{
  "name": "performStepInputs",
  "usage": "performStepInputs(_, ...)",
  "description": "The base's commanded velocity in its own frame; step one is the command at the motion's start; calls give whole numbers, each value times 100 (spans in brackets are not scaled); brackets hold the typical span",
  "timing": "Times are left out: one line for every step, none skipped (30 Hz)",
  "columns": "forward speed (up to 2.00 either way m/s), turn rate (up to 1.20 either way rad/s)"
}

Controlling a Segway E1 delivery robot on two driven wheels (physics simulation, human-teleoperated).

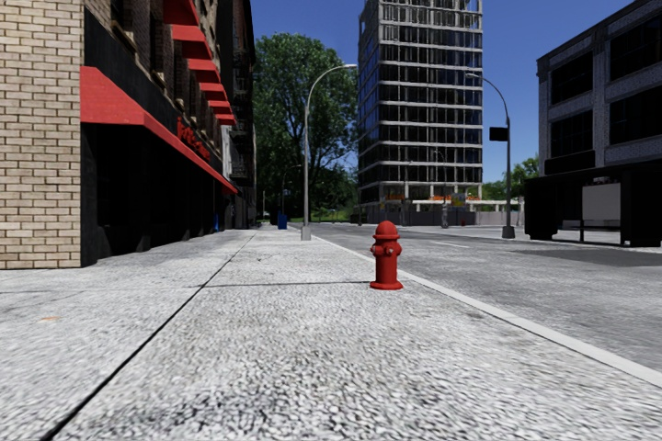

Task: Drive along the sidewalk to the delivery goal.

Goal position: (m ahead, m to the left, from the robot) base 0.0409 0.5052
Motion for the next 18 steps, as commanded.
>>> performStepInputs(0,0)
performStepInputs(0,0)
performStepInputs(0,0)
performStepInputs(0,0)
performStepInputs(0,0)
performStepInputs(0,0)
performStepInputs(0,0)
performStepInputs(0,0)
performStepInputs(0,0)
performStepInputs(0,0)
performStepInputs(0,0)
performStepInputs(0,0)
performStepInputs(0,0)
performStepInputs(0,0)
performStepInputs(0,0)
performStepInputs(0,0)
performStepInputs(0,0)
performStepInputs(0,0)
